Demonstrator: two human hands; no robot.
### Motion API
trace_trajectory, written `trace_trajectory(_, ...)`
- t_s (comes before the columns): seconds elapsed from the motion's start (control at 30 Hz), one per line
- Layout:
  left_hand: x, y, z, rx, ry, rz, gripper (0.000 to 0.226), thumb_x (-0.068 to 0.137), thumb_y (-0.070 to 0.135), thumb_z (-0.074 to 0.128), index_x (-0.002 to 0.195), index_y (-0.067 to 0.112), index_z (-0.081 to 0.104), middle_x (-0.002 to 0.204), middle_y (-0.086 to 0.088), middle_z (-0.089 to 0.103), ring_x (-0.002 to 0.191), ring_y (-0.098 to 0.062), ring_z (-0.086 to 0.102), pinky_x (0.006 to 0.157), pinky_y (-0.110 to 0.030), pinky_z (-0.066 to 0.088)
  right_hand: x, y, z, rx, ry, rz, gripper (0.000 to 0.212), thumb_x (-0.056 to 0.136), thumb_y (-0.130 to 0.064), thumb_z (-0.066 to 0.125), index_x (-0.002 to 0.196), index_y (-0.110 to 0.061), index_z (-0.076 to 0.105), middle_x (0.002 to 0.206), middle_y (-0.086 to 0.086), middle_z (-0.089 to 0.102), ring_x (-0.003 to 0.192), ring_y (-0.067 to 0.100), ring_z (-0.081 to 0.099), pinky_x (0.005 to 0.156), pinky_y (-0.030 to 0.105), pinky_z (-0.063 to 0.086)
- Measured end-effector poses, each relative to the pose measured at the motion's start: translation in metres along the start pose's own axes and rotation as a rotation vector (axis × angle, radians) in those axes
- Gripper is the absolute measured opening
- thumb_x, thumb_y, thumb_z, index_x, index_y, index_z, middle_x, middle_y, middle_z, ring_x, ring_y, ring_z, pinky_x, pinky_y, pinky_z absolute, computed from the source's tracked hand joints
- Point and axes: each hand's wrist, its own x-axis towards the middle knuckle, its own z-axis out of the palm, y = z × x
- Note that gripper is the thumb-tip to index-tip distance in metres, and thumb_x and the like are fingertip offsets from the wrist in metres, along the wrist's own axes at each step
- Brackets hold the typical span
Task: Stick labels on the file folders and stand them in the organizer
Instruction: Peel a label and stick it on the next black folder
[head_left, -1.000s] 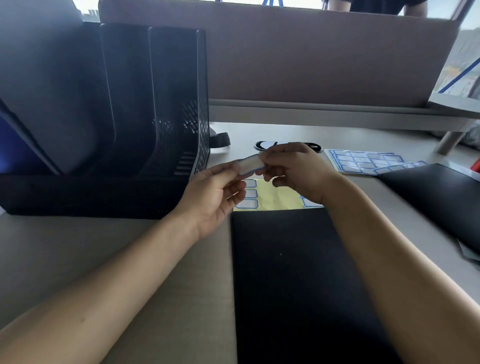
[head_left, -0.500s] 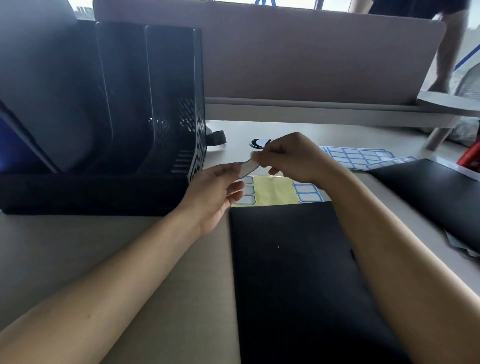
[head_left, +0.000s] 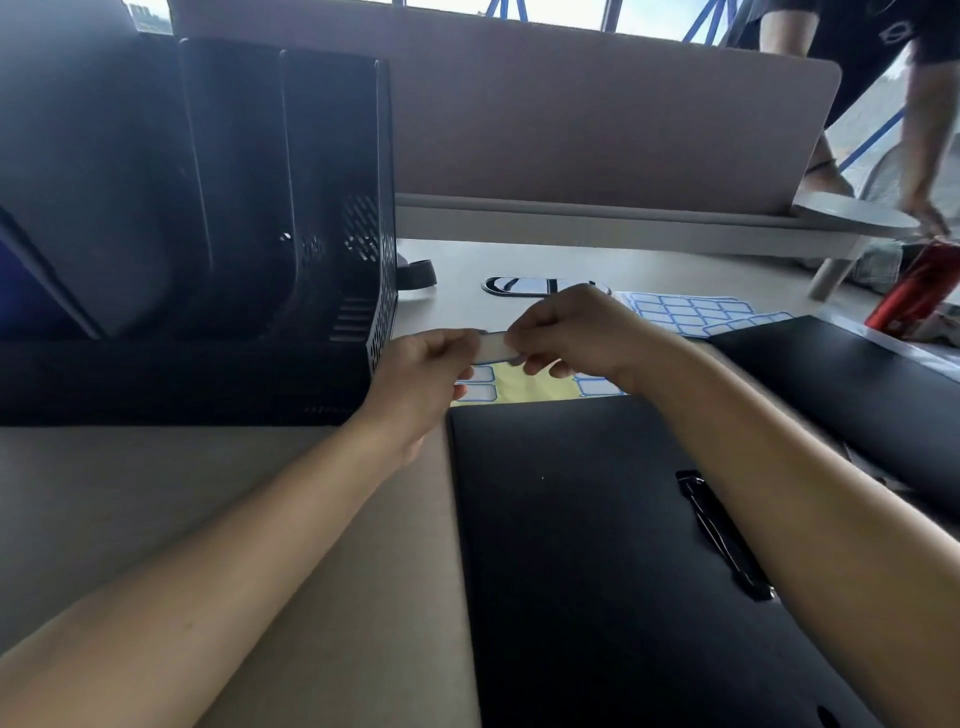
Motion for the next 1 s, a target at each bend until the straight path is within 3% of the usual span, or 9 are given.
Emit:
trace_trajectory(0.2, 0.001, -0.009, 0.0, 0.112, -0.038, -0.036, 0.009, 0.094, 0.022, 0.065, 0.088, 0.025, 0.07, 0.081, 0.004, 0.065, 0.072, -0.008, 0.058, 0.068, -0.025, 0.048, -0.005, 0.027, 0.015, 0.363, -0.033, 0.114, 0.007, 0.091, -0.01, 0.068, 0.084, -0.009, 0.071, 0.072, 0.003, 0.071, 0.058, 0.01, 0.057, 0.055, 0.021, 0.045)
trace_trajectory(0.37, 0.004, -0.008, -0.005, 0.047, -0.101, -0.151, 0.005, 0.091, 0.019, 0.067, 0.094, 0.019, 0.071, 0.082, 0.003, 0.066, 0.073, -0.01, 0.058, 0.066, -0.023, 0.048, -0.007, 0.048, 0.023, 0.734, -0.139, 0.109, 0.019, 0.094, -0.008, 0.062, 0.078, -0.012, 0.073, 0.073, 0.004, 0.065, 0.062, 0.013, 0.054, 0.056, 0.026, 0.046)
trace_trajectory(0.53, 0.002, -0.002, -0.006, -0.136, -0.18, -0.29, 0.007, 0.089, 0.014, 0.067, 0.095, 0.014, 0.071, 0.065, 0.007, 0.064, 0.063, -0.008, 0.057, 0.059, -0.02, 0.05, -0.008, 0.058, 0.022, 0.764, -0.165, 0.093, 0.01, 0.093, -0.01, 0.063, 0.084, -0.01, 0.068, 0.069, 0.001, 0.063, 0.059, 0.011, 0.055, 0.054, 0.023, 0.048)
trace_trajectory(0.8, 0.001, -0.003, -0.017, 0.712, -0.108, -0.008, 0.015, 0.09, 0.024, 0.068, 0.104, 0.024, 0.067, 0.094, 0.004, 0.07, 0.085, -0.011, 0.063, 0.075, -0.025, 0.046, -0.009, 0.06, 0.031, 0.61, -0.08, 0.16, 0.004, 0.09, -0.009, 0.069, 0.088, -0.006, 0.068, 0.069, 0.005, 0.064, 0.055, 0.01, 0.056, 0.05, 0.02, 0.049)
trace_trajectory(0.87, -0.004, 0.001, -0.022, 0.928, -0.144, -0.016, 0.005, 0.09, 0.027, 0.066, 0.094, 0.029, 0.064, 0.091, 0.006, 0.068, 0.086, -0.013, 0.062, 0.081, -0.026, 0.046, -0.011, 0.06, 0.03, 0.616, -0.066, 0.169, 0.004, 0.09, -0.009, 0.07, 0.089, -0.005, 0.068, 0.071, 0.007, 0.065, 0.057, 0.012, 0.058, 0.051, 0.021, 0.05)
trace_trajectory(0.93, -0.008, 0.0, -0.023, 1.016, -0.171, -0.061, 0.009, 0.09, 0.026, 0.065, 0.096, 0.021, 0.071, 0.094, 0.001, 0.07, 0.092, -0.018, 0.064, 0.087, -0.029, 0.047, -0.014, 0.059, 0.03, 0.605, -0.057, 0.172, 0.004, 0.089, -0.008, 0.07, 0.089, -0.005, 0.068, 0.071, 0.009, 0.066, 0.058, 0.014, 0.059, 0.051, 0.022, 0.05)
trace_trajectory(1.0, -0.012, -0.001, -0.022, 1.0, -0.183, -0.095, 0.019, 0.09, 0.023, 0.065, 0.106, 0.019, 0.072, 0.097, 0.005, 0.07, 0.095, -0.014, 0.063, 0.087, -0.026, 0.047, -0.015, 0.058, 0.031, 0.575, -0.047, 0.162, 0.005, 0.089, -0.008, 0.07, 0.086, -0.006, 0.068, 0.067, 0.007, 0.065, 0.056, 0.014, 0.06, 0.048, 0.021, 0.048)
